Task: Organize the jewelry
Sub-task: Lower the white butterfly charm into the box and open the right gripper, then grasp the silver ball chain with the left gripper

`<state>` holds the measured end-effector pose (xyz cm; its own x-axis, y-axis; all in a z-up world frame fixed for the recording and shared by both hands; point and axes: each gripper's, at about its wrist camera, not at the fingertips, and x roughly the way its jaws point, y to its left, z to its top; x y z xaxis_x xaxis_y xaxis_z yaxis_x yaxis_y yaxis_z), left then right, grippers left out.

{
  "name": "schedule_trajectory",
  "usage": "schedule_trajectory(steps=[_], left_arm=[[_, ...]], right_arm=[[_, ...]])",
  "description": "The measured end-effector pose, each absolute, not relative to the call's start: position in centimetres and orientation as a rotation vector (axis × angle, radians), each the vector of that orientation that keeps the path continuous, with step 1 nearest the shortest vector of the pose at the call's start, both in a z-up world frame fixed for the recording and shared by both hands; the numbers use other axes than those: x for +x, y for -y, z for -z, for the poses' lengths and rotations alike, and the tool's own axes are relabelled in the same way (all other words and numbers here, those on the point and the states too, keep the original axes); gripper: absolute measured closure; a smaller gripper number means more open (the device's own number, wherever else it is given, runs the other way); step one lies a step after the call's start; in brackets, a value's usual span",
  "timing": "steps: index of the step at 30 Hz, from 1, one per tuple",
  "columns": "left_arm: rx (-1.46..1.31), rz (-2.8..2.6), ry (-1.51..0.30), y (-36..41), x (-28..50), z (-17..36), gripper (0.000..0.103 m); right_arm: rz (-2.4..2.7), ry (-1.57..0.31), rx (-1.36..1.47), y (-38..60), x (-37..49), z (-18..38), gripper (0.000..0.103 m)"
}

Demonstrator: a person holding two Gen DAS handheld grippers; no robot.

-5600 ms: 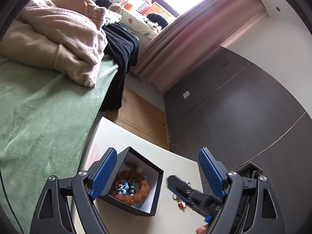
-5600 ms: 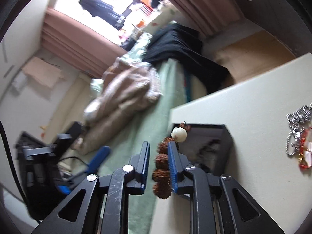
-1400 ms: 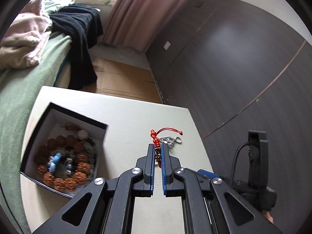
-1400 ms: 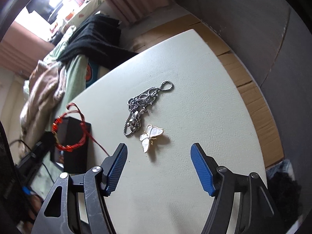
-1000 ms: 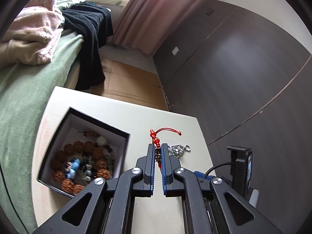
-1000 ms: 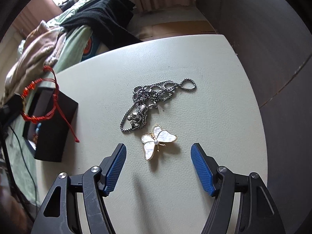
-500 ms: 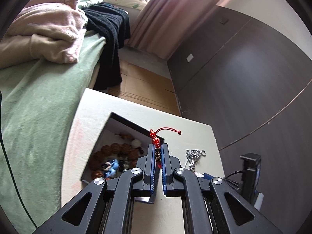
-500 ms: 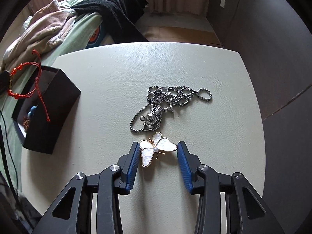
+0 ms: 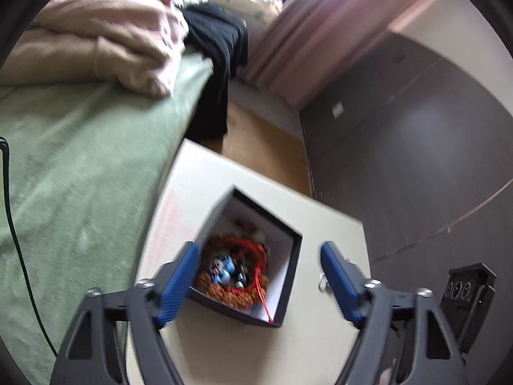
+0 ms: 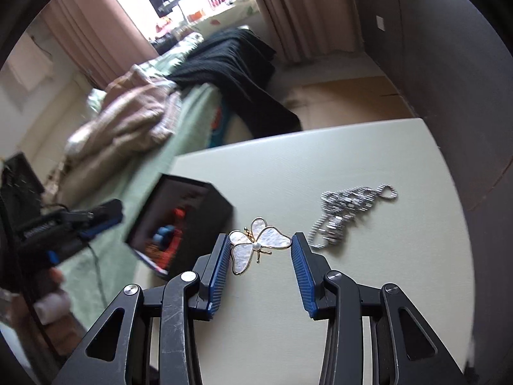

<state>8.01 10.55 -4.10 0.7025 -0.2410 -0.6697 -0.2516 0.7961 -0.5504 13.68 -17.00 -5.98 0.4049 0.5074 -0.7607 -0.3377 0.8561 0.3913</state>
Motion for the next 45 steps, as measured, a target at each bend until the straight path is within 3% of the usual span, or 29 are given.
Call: schedule_trajectory(steps=[17,18,20,22,45], left_arm=[[-0.731,-0.093,-0.765,-14.9,7.1,3.9,0.022],[-0.733,-0.092,-0.765,-15.0,7.2,3.9,0.022],[-0.734,-0.087,-0.767,-14.9,7.4,3.9,0.022],[-0.731,-0.083,-0.770,-14.6,7.5,4.0,0.022],[-0.516,0.067,-0.814,-3.7,9.7,3.6,0.022]], right_arm=[[-0.683,-0.986,0.332,7.9,14.0,5.9,0.062],[-0.684,-1.001,0.337,7.6,14.2,6.2,0.060],[-0.694,-1.033,0.360,7.7,14.5,6.7,0.036],[-0.674,-1.023,0.381,8.5,14.5,6.7,0.030],[-0.340,-0.979,0.453,23.3,13.6,4.5,0.025]])
